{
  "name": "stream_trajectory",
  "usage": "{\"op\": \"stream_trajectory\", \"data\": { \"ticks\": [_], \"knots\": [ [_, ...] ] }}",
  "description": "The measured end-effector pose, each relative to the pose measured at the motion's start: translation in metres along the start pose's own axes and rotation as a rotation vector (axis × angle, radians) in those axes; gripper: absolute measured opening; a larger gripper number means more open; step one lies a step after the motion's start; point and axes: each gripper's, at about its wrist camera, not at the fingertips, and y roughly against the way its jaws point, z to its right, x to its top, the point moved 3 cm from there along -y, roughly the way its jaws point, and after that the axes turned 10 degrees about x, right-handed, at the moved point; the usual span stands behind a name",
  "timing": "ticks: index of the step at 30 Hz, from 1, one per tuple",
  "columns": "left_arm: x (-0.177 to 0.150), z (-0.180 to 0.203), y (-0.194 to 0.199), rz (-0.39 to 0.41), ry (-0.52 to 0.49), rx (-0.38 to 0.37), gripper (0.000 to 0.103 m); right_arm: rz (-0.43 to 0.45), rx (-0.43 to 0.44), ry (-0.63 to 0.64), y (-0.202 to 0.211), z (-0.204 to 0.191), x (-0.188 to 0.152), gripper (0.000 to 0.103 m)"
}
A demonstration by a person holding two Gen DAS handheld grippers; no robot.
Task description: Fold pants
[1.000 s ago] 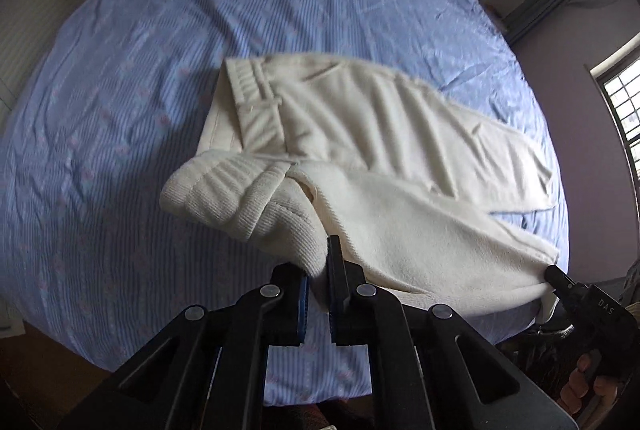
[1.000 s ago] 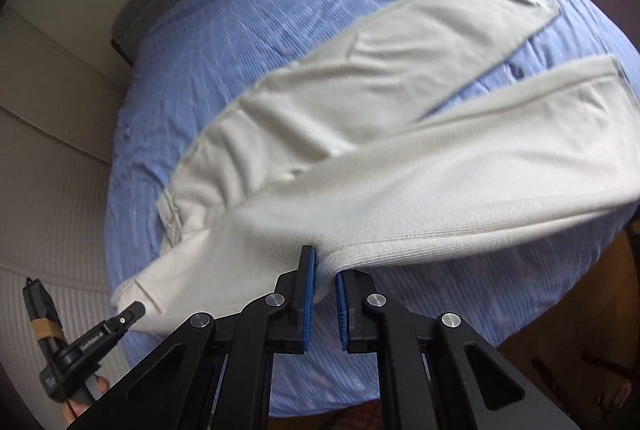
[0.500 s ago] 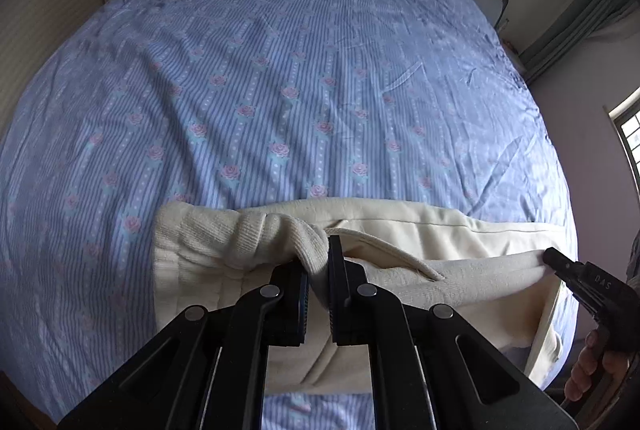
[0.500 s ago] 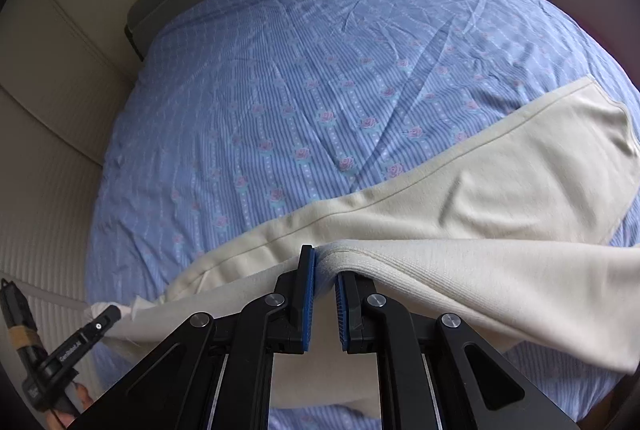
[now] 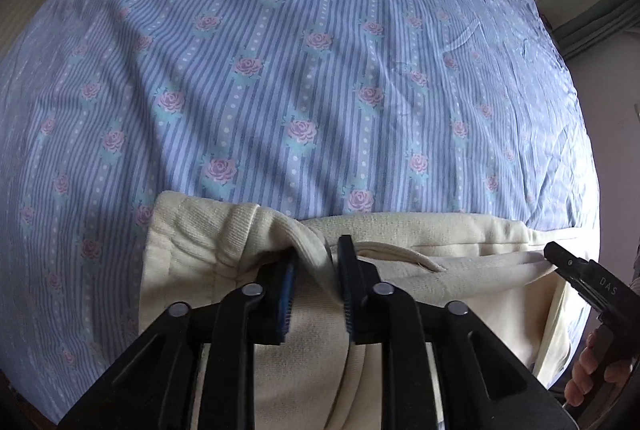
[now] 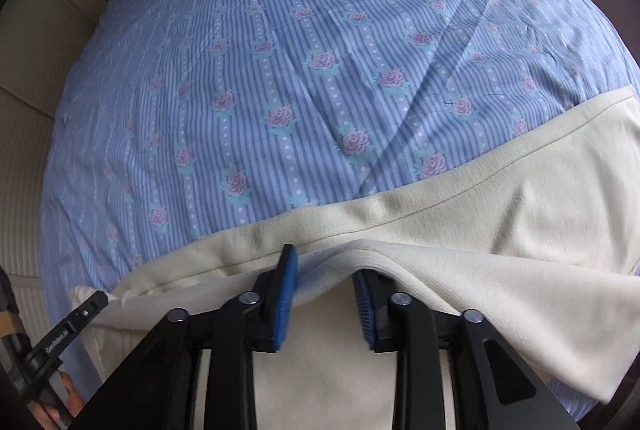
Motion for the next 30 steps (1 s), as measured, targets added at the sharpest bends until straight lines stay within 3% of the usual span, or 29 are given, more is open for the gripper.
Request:
{"op": "stream_trajectory", "data": {
  "ticks": [3, 6, 10, 14, 22, 30],
  "knots": [
    [0.001, -0.006, 0.031, 0.067, 0.054, -0.006, 0.079, 0.011, 0.05, 0.025, 0.012, -0.018, -0.007, 0.055],
    [-0.008, -0.003, 0.067, 0.136, 0.011, -0.032, 0.079, 0.043, 0.146, 0.096, 0.038, -0.044, -0.023, 0.055],
    [-0.043, 0.026, 0.117, 0.259, -0.202, -0.027, 0.079, 0.131, 0.157, 0.202, 0.091, -0.067, -0.055, 0.055],
    [-0.091, 0.062, 0.167, 0.385, -0.413, -0.063, 0.079, 0.212, 0.155, 0.245, 0.156, -0.062, -0.091, 0.058],
    [-0.186, 0.136, 0.227, 0.421, -0.565, -0.262, 0.086, 0.356, 0.08, 0.115, 0.268, 0.022, -0.166, 0.066],
    [-0.272, 0.237, 0.232, 0.392, -0.677, -0.286, 0.086, 0.399, -0.052, -0.116, 0.335, 0.163, -0.236, 0.066]
  ]
}}
